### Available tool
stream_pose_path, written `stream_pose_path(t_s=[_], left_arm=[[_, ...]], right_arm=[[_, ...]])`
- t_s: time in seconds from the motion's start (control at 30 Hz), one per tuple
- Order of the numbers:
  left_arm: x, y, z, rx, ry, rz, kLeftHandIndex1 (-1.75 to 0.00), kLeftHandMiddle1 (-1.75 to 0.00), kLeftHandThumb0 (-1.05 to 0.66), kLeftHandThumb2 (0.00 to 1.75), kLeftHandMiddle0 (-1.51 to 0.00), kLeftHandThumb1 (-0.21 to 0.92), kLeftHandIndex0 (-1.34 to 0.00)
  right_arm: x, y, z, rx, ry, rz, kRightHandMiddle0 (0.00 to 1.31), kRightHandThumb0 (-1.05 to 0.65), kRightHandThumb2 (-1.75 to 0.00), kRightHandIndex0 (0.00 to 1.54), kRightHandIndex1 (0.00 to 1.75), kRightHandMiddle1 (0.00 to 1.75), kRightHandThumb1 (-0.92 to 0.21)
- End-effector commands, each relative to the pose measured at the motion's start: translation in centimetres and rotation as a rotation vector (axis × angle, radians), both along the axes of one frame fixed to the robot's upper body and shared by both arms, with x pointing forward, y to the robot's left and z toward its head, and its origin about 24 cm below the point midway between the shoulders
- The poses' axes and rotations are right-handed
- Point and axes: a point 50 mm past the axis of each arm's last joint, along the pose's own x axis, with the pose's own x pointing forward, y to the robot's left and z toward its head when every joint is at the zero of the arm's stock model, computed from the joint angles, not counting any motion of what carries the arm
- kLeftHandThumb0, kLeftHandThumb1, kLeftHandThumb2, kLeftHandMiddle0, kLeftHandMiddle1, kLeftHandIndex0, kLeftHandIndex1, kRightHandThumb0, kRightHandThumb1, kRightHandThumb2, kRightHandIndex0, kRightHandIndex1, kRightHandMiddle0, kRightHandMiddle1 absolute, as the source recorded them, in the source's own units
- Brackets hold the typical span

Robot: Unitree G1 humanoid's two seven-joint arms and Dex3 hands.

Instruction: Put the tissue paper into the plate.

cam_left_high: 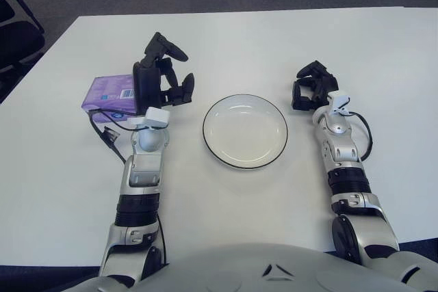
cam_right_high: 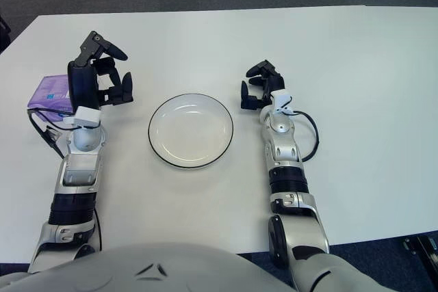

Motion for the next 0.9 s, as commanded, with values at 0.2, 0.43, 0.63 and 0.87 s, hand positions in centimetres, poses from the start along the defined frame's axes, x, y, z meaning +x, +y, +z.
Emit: stream_pose_path(t_s=[0.2,0.43,0.63,0.87], left_arm=[[-1.8,1.0,-1.3,0.336,-0.004,0.217,-1.75,-1.75,-0.48,1.31,-1.29,0.32,-0.61],[-0.9,2.8,-0.8,0.518,-0.022,0.283,-1.75,-1.75,-0.48,1.29,-1.24,0.34,-0.59],[-0.9,4.5,-0.2,0.674,-0.009,0.338,-1.75,-1.75,-0.46,1.21,-1.15,0.4,-0.54],[-1.6,6.7,0.3,0.809,0.021,0.403,-1.75,-1.75,-0.43,1.05,-0.86,0.53,-0.45]], right_arm=[[-3.7,-0.8,-6.8,0.027,0.258,-0.047,0.48,-0.01,-1.48,0.79,1.64,1.75,-0.16],[-3.7,-0.8,-6.8,0.025,0.258,-0.045,0.48,-0.01,-1.48,0.79,1.64,1.75,-0.16],[-3.7,-0.8,-6.8,0.023,0.257,-0.038,0.47,-0.01,-1.47,0.79,1.64,1.75,-0.17],[-3.6,-0.9,-6.8,0.027,0.251,-0.035,0.47,-0.01,-1.47,0.79,1.63,1.75,-0.17]])
